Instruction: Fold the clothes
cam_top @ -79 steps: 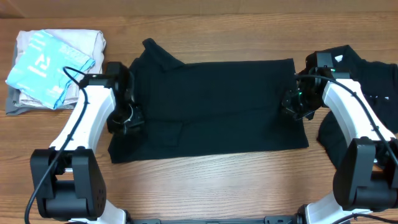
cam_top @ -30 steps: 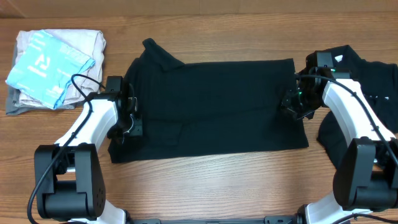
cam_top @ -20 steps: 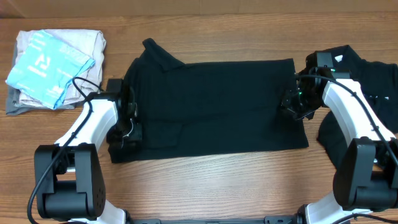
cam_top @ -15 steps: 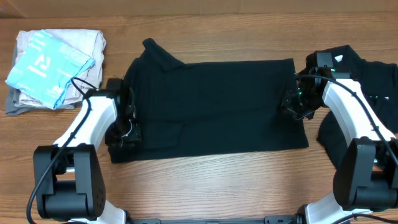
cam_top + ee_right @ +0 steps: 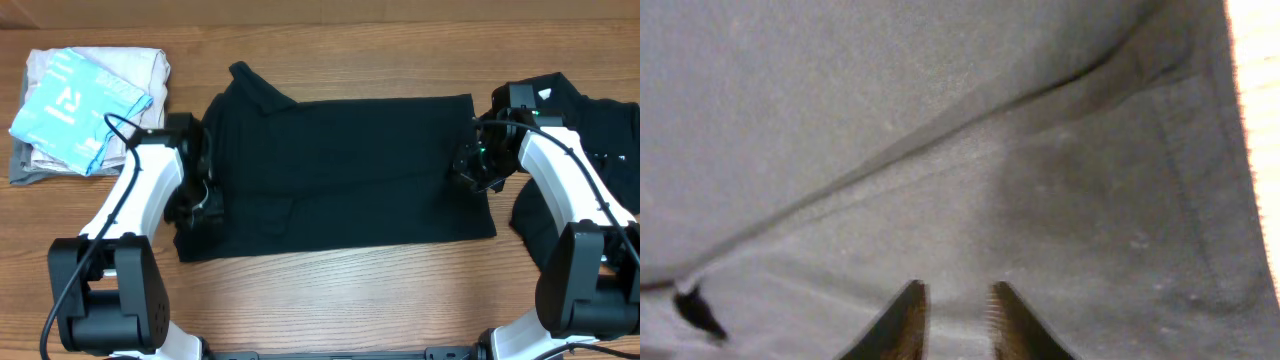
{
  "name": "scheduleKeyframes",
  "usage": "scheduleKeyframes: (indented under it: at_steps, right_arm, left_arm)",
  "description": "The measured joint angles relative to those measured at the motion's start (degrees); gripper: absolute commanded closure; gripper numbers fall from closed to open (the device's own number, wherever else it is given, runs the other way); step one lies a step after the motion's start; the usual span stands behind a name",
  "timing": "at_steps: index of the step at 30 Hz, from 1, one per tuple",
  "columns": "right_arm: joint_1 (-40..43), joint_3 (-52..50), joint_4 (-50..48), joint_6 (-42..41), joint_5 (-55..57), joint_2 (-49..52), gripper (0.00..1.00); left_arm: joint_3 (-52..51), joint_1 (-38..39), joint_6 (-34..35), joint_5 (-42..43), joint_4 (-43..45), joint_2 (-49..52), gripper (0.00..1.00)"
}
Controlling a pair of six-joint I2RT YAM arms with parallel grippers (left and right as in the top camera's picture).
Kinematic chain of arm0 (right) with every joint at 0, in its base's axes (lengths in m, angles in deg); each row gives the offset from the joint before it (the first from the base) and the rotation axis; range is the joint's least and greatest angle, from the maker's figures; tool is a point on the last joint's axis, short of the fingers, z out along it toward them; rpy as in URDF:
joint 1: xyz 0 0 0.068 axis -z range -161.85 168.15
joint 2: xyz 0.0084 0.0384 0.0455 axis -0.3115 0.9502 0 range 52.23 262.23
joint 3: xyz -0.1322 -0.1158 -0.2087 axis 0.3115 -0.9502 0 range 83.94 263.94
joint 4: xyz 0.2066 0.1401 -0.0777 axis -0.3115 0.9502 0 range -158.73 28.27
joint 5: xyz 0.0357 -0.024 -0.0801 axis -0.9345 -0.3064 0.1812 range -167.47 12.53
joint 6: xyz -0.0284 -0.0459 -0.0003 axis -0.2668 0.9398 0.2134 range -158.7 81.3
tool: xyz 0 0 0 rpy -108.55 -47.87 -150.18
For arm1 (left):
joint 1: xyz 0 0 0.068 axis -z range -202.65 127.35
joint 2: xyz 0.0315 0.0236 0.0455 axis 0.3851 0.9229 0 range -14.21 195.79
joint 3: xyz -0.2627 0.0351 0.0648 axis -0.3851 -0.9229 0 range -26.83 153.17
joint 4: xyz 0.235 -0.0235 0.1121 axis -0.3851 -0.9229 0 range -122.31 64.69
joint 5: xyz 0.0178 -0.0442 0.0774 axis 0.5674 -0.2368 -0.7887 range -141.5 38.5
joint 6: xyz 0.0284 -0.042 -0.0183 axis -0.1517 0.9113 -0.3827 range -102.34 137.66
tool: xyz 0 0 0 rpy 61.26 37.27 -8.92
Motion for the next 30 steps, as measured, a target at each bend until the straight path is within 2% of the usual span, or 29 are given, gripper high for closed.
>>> scheduleKeyframes:
  at_steps: [3,4,12,17,23,30]
  right_arm:
    - [0.0,0.0,0.2,-0.2,-0.8,0.0,0.87]
    - [0.0,0.0,0.2,-0.2,-0.9,0.0,0.87]
    - [0.0,0.0,0.3,-0.2,-0.8,0.0,0.86]
    - [-0.1,0.0,0.3,-0.2,-0.3,0.0,0.80]
    - [0.0,0.0,0.0,-0.1,0.0,0.0,0.79]
    - [0.0,0.1,-0.5,0.6,0.0,0.0,0.71]
  left_arm:
    - [3.2,0.0,0.4,4.0,2.4,0.0,0.93]
    - [3.5,0.0,0.4,5.7,3.9,0.0,0.95]
    - [0.6,0.8,0.4,11.7,10.4,1.4,0.96]
    - [-0.1,0.8,0.4,9.6,11.9,5.3,0.96]
    - [-0.2,0.8,0.0,6.9,17.0,10.3,0.96]
    - [3.1,0.8,0.0,8.7,14.4,10.3,0.90]
